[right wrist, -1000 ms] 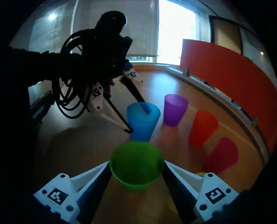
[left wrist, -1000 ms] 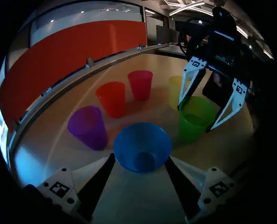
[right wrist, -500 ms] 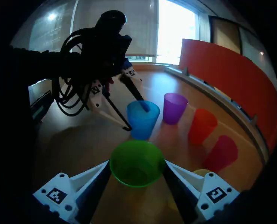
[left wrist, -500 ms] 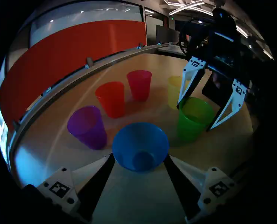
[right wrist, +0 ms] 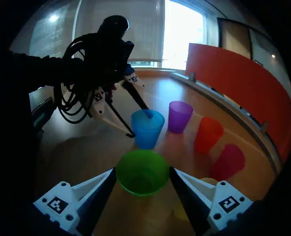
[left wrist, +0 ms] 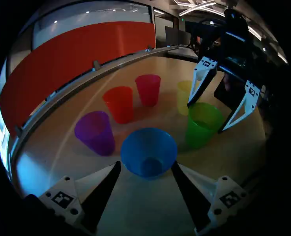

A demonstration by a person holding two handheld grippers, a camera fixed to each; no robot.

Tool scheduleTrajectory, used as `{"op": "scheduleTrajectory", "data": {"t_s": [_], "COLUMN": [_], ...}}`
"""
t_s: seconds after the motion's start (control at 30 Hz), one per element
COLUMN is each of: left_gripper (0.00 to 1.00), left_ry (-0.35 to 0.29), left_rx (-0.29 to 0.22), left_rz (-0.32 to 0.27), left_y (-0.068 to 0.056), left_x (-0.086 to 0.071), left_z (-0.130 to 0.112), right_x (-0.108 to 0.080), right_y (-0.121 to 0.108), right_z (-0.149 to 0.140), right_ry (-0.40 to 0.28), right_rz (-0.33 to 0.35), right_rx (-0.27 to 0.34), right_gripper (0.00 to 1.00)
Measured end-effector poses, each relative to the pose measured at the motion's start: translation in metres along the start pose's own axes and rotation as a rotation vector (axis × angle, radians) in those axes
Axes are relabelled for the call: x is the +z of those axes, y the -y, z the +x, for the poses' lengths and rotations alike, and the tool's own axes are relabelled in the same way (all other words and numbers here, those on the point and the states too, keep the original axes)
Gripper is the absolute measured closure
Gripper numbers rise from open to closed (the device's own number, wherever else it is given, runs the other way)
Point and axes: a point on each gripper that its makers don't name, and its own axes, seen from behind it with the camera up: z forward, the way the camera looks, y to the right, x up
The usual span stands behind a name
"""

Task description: Pour water

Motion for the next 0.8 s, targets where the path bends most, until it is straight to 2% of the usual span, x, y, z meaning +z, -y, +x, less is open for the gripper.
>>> {"op": "scheduleTrajectory", "data": {"t_s": [0.2,0.5,0.8], "left_gripper": [0.04,0.04,0.04], "left_ry": [0.000,-0.020,-0.058], "left_rx": [0.006,-0.017,-0.044], "left_rz": [0.018,0.052,0.093], "left_y": [0.001,0.003,0.001], "left_x": [-0.008,-0.028,-0.046], "left_z": [-0.003,-0.005,-0.003], "right_x": [-0.010,-0.031,-0.056], "right_y": [0.000,-0.001,0.000], "right_z": [0.003,0.006,0.010], "right_ry": [-0.006,-0.025,-0.077], "right_rz": [-0.010,-0.050,-0.087], "right_rx": [0.002,0.007,0.060], "right_gripper": [0.00,0.00,0.00]}}
